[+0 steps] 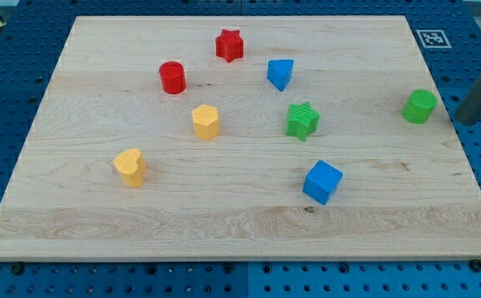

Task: Move the green circle at the top left of the board

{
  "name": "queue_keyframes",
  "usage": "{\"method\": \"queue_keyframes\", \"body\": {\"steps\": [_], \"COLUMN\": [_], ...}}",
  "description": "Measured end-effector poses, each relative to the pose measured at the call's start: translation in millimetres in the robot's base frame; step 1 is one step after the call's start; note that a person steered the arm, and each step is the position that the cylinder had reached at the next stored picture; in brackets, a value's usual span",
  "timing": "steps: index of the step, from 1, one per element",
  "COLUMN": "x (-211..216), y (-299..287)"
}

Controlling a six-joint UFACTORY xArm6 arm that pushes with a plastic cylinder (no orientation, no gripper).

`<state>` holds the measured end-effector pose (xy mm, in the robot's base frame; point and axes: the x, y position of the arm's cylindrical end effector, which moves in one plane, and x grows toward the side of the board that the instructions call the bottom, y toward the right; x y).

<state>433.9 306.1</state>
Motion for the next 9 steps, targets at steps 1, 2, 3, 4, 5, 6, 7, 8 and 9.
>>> {"method": "queue_keyframes", "body": {"steps": [1, 2, 3, 4, 5, 6, 7, 8, 9], "x": [0.0, -0.7, -20.3, -22.9, -22.9, -23.1, -23.5, -38.1, -57.7], "y": [-12.1, -24.6, -39.8, -40.5, -40.5, -41.6, -43.5, -58.5, -72.3]}}
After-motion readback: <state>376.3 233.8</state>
